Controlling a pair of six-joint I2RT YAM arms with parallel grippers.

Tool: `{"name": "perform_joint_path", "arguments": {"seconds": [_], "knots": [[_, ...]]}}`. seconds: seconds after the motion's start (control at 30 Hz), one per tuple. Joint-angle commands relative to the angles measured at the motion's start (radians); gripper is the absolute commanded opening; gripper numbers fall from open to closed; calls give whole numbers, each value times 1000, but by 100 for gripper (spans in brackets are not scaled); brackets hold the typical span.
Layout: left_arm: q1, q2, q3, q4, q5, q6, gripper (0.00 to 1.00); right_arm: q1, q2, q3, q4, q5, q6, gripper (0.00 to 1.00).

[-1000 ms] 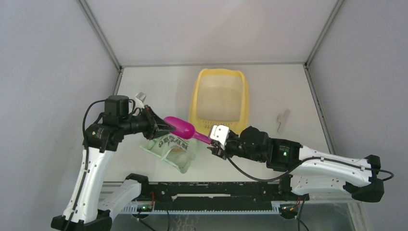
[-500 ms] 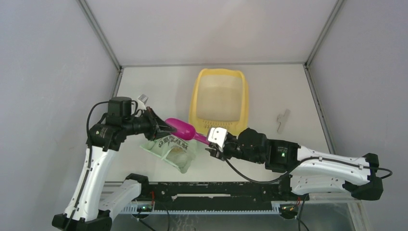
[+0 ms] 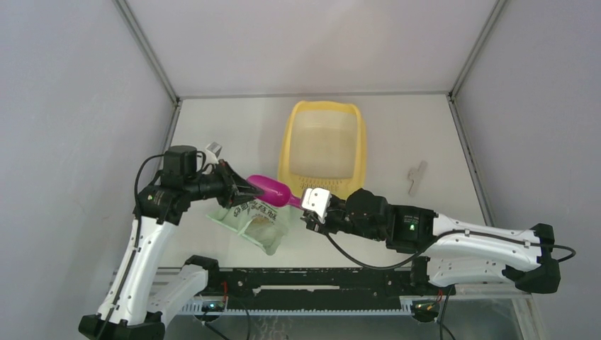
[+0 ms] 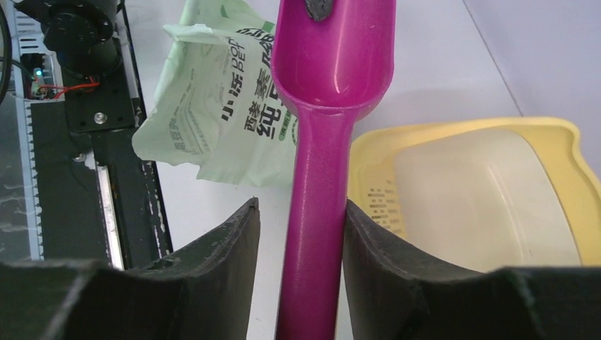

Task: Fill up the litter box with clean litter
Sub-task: Pick up the spatula from the center of the board.

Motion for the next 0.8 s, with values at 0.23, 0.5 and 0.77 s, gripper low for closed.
{"name": "perform_joint_path", "arguments": {"seconds": [0.23,0.5,0.77], "knots": [[6,-25,-37,94,68,-53,0,11,-10,42,34,15,-8,41],[6,-11,-26,137,78,-76,8,11,-14,42,10,47,4,14],[69,64,141,-2,-95,84,34,10,-26,157,-124,41,73,6]]}}
